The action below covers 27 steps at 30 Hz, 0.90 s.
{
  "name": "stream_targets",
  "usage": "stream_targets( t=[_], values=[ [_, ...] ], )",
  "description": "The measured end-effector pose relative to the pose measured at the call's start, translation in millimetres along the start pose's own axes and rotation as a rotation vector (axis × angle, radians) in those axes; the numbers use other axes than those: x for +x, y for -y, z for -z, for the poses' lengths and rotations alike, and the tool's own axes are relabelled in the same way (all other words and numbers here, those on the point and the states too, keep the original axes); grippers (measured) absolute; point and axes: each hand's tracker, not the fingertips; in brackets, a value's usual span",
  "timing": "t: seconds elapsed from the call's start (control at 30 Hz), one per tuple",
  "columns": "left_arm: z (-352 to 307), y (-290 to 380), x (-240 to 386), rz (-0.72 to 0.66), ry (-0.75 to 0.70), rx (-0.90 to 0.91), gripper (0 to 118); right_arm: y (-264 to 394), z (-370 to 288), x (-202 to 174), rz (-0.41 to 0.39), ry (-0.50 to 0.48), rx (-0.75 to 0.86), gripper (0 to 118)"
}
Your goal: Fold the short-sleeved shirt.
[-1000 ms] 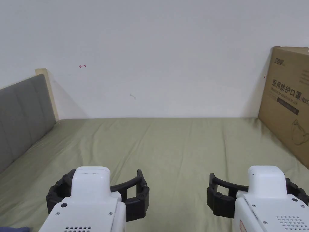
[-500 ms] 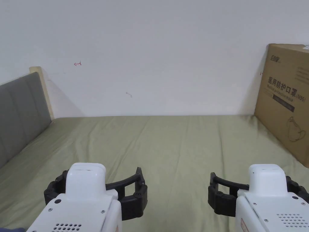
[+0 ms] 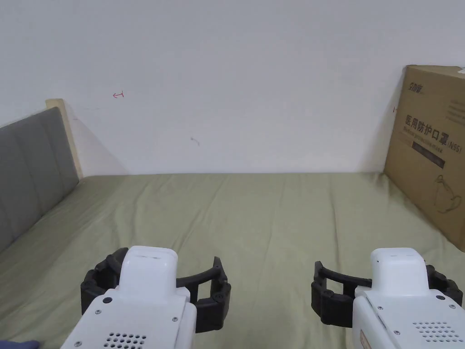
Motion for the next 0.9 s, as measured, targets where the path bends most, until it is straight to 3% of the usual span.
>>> stream_targets(
  t=[0.37,0.43,0.53,0.63,0.9],
  values=[
    [-9.4,2.7,-1.0,-0.019,0.038,0.111,114,1.5,0.2,1.8,-0.007,-0.007,-0.016,117],
    [-7.5,0.0,2.8,-0.024,-0.012,0.086,114,1.6,0.2,1.3,-0.011,-0.005,-0.019,117],
    [-3.4,-4.3,-4.9,-0.081,0.089,0.009,115,2.1,0.8,1.5,-0.001,-0.007,-0.022,117],
    [0.5,-5.7,-6.6,-0.093,0.063,-0.059,118,2.0,1.8,1.8,0.005,-0.012,-0.031,117],
    [0.6,1.2,-11.6,-0.090,0.059,-0.033,118,3.2,2.6,1.4,0.003,-0.011,-0.039,117]
  ],
)
